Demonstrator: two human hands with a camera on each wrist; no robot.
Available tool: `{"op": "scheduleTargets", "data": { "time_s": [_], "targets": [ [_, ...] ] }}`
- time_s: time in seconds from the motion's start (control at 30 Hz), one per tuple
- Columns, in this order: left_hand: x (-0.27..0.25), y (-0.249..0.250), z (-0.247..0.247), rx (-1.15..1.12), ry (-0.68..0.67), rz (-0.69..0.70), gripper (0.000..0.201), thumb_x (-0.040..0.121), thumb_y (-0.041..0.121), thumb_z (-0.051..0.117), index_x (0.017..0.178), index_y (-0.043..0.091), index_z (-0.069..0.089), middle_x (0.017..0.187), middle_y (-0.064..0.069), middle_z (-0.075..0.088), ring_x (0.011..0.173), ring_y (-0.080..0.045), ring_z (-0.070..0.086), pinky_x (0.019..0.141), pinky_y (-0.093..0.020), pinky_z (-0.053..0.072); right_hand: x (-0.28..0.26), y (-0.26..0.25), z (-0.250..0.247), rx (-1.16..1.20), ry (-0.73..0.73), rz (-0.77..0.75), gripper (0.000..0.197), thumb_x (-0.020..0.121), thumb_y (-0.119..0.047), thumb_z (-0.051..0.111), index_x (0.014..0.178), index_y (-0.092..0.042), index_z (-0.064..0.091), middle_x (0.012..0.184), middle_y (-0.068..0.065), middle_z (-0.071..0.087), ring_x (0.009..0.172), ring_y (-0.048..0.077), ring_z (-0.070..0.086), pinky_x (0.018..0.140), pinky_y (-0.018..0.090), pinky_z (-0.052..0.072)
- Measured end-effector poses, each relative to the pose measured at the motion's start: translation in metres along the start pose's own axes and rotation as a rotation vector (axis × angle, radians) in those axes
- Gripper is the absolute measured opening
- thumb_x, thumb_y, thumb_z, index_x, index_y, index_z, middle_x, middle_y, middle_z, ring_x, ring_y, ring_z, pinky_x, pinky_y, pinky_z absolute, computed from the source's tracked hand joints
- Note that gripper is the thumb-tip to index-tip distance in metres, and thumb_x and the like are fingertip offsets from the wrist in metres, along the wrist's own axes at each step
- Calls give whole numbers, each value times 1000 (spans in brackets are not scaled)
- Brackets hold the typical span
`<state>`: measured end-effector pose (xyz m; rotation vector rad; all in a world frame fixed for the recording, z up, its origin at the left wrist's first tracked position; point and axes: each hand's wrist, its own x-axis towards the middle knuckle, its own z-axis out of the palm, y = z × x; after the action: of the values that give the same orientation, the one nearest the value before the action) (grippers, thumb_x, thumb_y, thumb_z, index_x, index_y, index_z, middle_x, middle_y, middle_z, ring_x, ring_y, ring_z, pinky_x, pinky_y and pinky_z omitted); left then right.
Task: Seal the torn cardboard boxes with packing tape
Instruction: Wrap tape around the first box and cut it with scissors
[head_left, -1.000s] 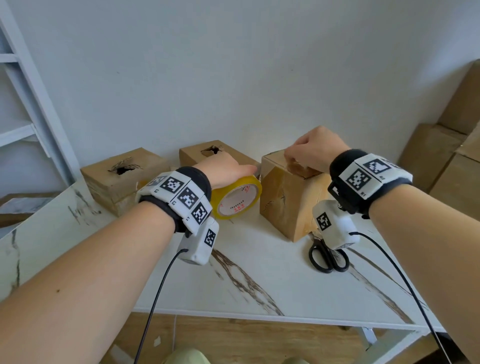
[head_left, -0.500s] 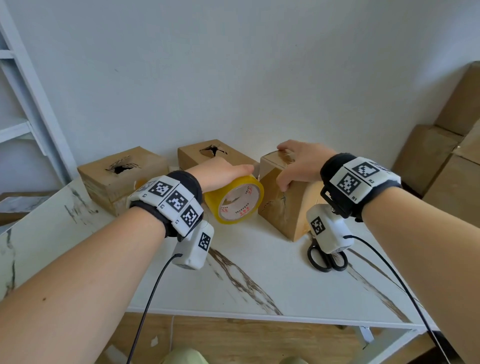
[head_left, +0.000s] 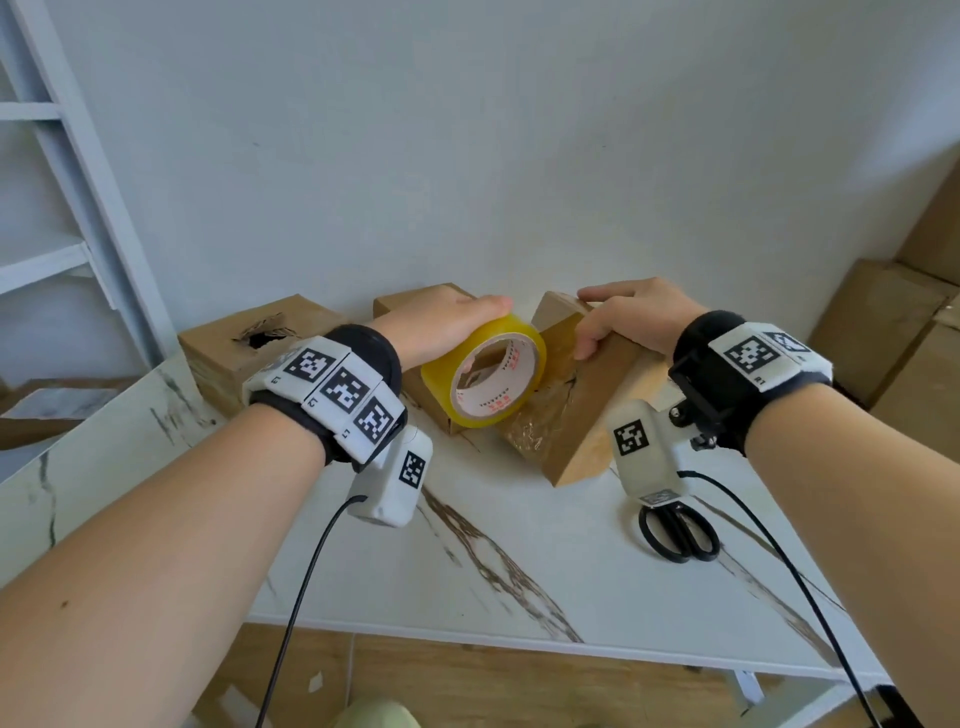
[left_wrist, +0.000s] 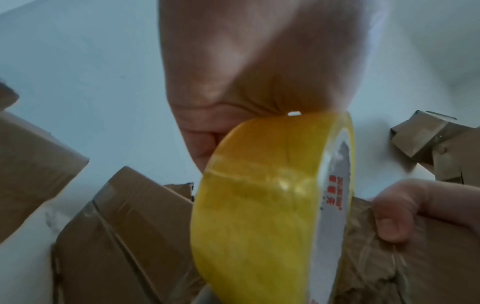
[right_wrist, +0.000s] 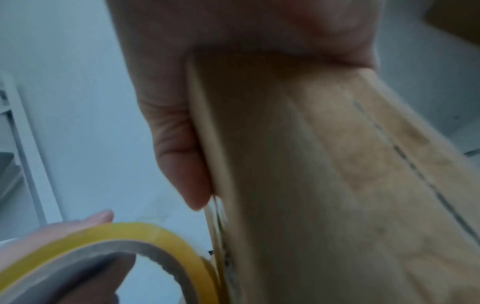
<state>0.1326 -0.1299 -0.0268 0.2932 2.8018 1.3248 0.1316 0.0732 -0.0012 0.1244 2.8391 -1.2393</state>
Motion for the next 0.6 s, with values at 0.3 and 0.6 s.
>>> {"op": "scheduleTargets", "data": {
  "time_s": [0.3,0.6],
  "targets": [
    [-14,-20,-25,291,-82,-111,56,91,54,45,84,4,68,85,-8,68,82,-24,64,81,-32,46,-1,16,-13,252,52,96,39,63,-11,72,99,-23,71,84,4,68,74,24,64,72,34,55],
    [-20,-25,-17,429,-107,-120,52,93,51,44,54,16,41,56,1,44,50,-13,41,52,-27,30,-6,32,-4,449,-109,272,6,72,-14,63,73,-8,63,59,8,67,50,24,62,57,31,56]
  ]
}}
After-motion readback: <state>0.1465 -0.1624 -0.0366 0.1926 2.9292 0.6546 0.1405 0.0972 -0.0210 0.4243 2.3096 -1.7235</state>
